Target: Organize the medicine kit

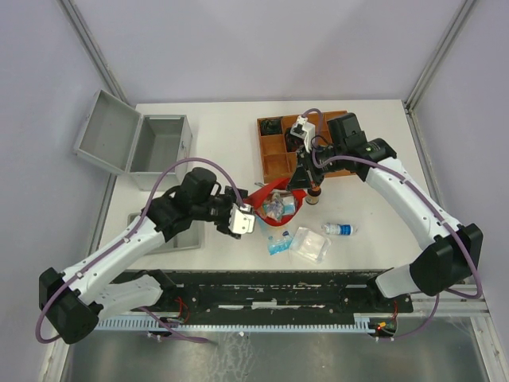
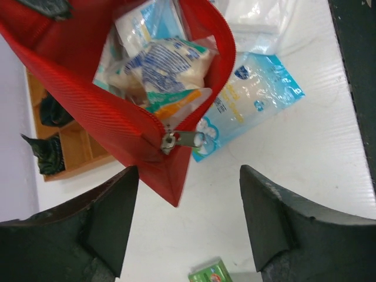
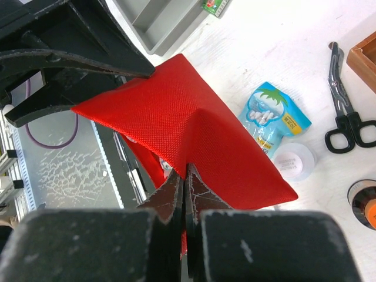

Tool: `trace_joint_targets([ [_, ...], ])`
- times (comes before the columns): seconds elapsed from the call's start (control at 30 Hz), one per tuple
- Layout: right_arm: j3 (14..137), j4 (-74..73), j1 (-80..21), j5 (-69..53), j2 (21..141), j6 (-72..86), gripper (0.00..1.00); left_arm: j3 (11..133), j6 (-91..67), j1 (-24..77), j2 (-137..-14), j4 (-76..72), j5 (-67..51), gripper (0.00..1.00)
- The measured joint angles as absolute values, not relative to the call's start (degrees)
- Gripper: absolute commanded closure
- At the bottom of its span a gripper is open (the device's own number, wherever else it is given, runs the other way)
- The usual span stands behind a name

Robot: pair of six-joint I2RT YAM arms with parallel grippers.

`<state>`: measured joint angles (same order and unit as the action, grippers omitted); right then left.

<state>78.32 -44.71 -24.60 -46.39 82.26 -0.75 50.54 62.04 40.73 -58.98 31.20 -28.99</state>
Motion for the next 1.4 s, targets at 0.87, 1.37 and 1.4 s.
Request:
trace_joint_targets([
  [0.87, 78.1, -43.8, -23.7, -48.0, 81.9, 1.4, 0.96, 43.3, 54.7, 40.6, -55.9, 12.6, -27.3, 0.97],
  [1.37, 81.7, -51.1, -22.7, -44.4, 83.8, -9.5, 0.36, 43.3, 43.1, 37.4, -53.6, 12.3, -25.8, 0.97],
  [1.4, 82.1, -51.6, -22.7, -43.8, 83.7, -10.6, 0.33, 43.6, 41.9, 37.1, -53.9, 12.4, -25.9, 0.97],
])
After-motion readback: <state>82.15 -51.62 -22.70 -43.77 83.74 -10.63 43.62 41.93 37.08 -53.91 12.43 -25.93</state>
